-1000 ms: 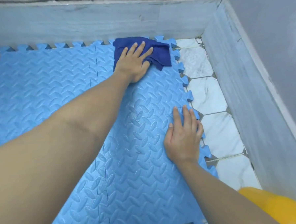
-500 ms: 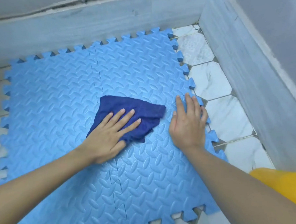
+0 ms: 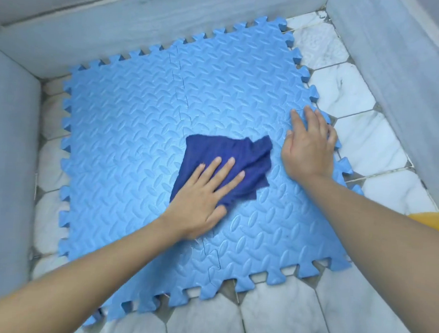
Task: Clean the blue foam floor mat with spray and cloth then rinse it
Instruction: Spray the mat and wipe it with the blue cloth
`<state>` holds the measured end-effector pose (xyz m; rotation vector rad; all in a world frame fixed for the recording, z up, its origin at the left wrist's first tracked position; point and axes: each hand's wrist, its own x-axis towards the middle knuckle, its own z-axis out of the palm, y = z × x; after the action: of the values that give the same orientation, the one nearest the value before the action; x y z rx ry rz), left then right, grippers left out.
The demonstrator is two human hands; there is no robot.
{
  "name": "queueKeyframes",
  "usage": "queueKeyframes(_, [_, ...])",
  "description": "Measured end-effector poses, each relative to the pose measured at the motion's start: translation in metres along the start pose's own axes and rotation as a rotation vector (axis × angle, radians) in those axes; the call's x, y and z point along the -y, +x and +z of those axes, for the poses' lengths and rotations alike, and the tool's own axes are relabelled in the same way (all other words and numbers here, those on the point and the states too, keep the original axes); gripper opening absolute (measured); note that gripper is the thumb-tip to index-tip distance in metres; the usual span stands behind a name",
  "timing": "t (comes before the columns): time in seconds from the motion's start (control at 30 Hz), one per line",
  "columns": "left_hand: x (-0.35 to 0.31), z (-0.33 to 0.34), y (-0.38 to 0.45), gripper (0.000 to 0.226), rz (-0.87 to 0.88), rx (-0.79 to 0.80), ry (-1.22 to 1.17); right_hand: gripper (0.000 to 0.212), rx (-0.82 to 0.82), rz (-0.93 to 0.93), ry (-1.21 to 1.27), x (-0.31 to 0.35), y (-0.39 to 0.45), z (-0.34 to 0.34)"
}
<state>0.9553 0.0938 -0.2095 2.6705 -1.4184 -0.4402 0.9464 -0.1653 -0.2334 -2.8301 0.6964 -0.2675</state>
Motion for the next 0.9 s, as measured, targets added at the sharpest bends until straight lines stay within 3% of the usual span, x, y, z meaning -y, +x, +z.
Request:
queueKeyframes(0.07, [-0.008, 0.015, -0.072, 0.077, 0.036, 0.041, 0.043, 0.05, -0.003, -0.011, -0.003, -0.001, 0.0, 0.001])
queueKeyframes(0.13, [0.007, 0.023, -0.116, 0.08, -0.039, 0.042, 0.078, 0.05, 0.003, -0.015, -0.004, -0.001, -0.001, 0.0])
queueKeyframes(0.3, [0.023, 0.022, -0.109, 0.069, -0.582, -0.11, -0.123, 0.05, 0.01, -0.038, -0.023, 0.0, -0.002, 0.0])
queueKeyframes(0.37, [-0.01, 0.025, -0.095, 0.07, -0.521, -0.109, -0.117, 0.05, 0.017, -0.043, -0.042, 0.0, -0.002, 0.002])
queueKeyframes(0.47, [-0.068, 0.037, -0.095, 0.073, -0.1, -0.051, -0.022, 0.05, 0.076, -0.04, -0.072, 0.002, -0.001, 0.0])
queueKeyframes(0.5, [-0.075, 0.039, -0.1, 0.071, -0.042, -0.037, -0.007, 0.05, 0.115, -0.037, -0.072, 0.002, -0.001, -0.002])
queueKeyframes(0.6, [-0.043, 0.041, -0.123, 0.07, -0.187, -0.088, -0.008, 0.053, 0.212, -0.038, -0.051, -0.003, -0.02, -0.016])
queueKeyframes(0.77, [0.05, 0.032, -0.17, 0.071, -0.759, -0.14, -0.12, 0.057, 0.178, 0.028, -0.021, -0.041, -0.121, -0.042])
queueKeyframes(0.83, [0.052, 0.029, -0.159, 0.072, -0.803, -0.11, -0.13, 0.056, 0.181, 0.057, -0.005, -0.058, -0.151, -0.048])
queueKeyframes(0.9, [0.03, 0.031, -0.139, 0.071, -0.681, -0.097, -0.084, 0.056, 0.174, 0.067, 0.045, -0.071, -0.163, -0.051])
